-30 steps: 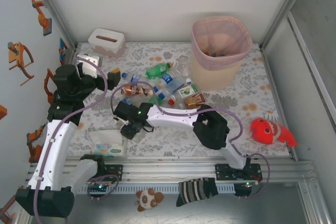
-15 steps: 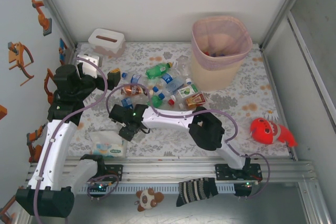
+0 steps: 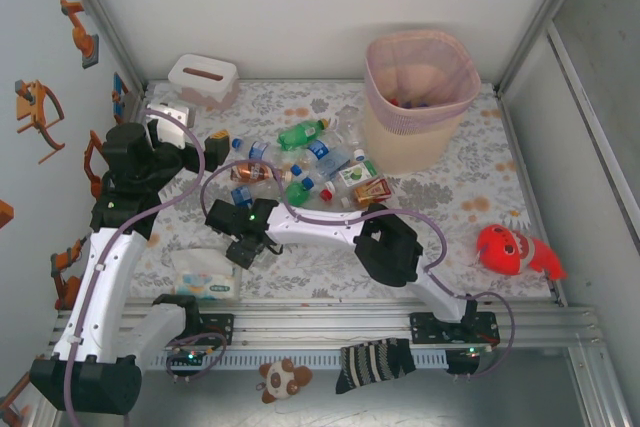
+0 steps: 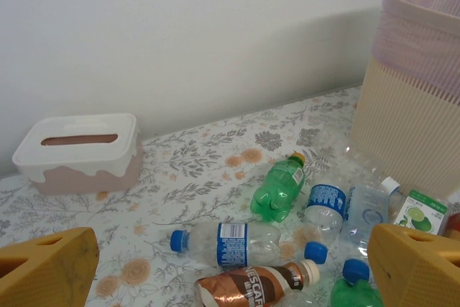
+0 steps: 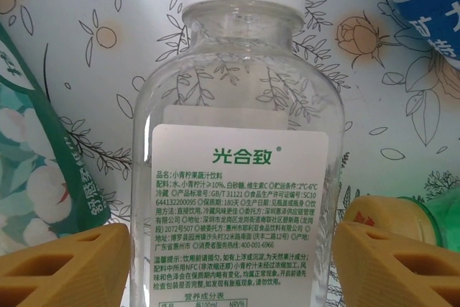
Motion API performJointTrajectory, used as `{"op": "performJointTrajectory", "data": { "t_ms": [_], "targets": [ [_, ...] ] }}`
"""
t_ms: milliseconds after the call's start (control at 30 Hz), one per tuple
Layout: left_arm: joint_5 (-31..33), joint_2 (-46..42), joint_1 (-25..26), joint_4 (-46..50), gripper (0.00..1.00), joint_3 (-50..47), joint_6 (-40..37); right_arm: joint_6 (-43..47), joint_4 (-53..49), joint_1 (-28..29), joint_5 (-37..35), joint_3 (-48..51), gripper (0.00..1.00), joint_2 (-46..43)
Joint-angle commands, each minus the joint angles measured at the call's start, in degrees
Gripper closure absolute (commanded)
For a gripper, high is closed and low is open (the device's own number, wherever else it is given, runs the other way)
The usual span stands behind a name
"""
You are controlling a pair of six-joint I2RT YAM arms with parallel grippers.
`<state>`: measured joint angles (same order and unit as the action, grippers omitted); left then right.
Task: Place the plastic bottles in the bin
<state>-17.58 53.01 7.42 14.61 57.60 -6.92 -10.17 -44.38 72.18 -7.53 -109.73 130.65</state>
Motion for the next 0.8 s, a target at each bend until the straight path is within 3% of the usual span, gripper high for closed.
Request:
{"op": "performJointTrajectory", "data": {
  "t_ms": [0, 300, 767],
  "targets": [
    [-0.5, -0.1, -0.4, -0.9, 0.05, -0.6, 0.5, -1.3, -1.4, 0.0, -2.8, -0.8, 0.27, 0.7],
    [-0.5, -0.2, -0.5, -0.8, 0.05, -0.6, 0.5, -2.2, -1.3, -0.8, -2.1, -0.6, 0.23, 0.6],
    [-0.5, 0.0, -0.4, -0.9, 0.05, -0.6, 0.5, -2.6, -1.8, -2.0, 1.3, -1.5, 0.26, 2.5]
  ]
}}
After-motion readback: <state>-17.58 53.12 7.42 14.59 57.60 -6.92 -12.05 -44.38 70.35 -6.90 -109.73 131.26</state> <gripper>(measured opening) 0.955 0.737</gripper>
